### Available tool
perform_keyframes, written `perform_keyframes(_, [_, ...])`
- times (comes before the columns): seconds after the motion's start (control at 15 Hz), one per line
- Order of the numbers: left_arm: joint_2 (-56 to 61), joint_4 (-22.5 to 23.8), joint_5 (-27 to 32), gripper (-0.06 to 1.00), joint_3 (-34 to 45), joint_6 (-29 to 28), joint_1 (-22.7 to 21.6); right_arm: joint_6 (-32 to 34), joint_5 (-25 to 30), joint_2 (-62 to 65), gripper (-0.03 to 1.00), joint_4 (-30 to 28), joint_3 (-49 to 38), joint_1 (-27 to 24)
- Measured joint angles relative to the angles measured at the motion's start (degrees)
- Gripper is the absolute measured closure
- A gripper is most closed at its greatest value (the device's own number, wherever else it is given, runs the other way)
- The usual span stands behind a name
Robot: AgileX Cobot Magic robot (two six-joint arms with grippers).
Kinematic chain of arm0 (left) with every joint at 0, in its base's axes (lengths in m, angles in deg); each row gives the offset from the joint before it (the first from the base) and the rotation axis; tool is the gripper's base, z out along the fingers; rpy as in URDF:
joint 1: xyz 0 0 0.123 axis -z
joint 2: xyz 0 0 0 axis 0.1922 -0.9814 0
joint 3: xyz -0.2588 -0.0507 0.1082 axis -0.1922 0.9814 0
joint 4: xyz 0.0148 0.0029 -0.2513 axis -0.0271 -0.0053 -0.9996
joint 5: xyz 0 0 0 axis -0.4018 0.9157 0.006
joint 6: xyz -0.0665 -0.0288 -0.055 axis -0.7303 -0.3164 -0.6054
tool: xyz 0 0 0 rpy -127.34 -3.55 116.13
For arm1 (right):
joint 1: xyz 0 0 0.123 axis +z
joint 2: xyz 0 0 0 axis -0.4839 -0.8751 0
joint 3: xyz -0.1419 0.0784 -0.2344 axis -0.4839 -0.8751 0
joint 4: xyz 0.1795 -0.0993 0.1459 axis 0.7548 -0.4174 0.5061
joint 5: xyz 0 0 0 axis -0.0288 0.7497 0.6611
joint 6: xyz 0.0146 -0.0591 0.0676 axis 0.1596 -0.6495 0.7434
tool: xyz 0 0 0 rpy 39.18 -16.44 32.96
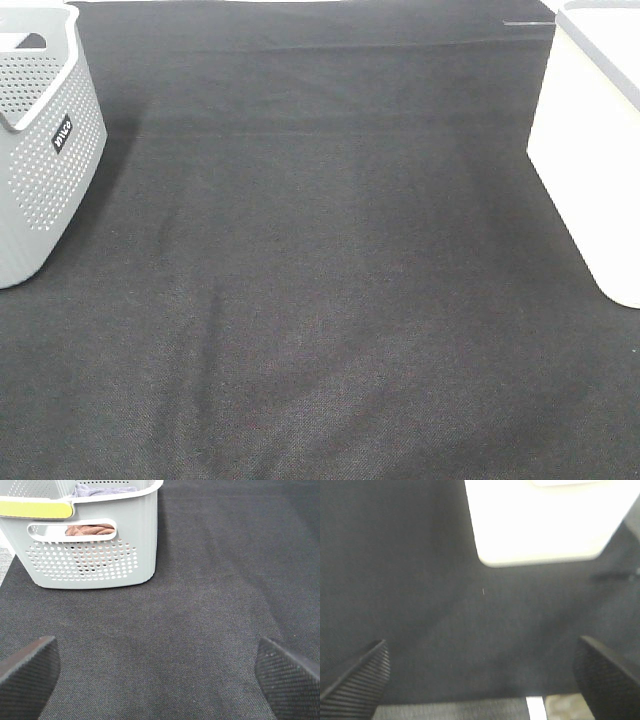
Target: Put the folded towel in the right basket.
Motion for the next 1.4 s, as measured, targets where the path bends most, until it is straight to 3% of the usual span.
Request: perform_keyframes(1.4, [0.0, 0.06, 0.0, -0.04, 0.0, 0.0, 0.0, 0.0, -1.38, 0.0, 0.0, 0.06, -0.57, 0.0])
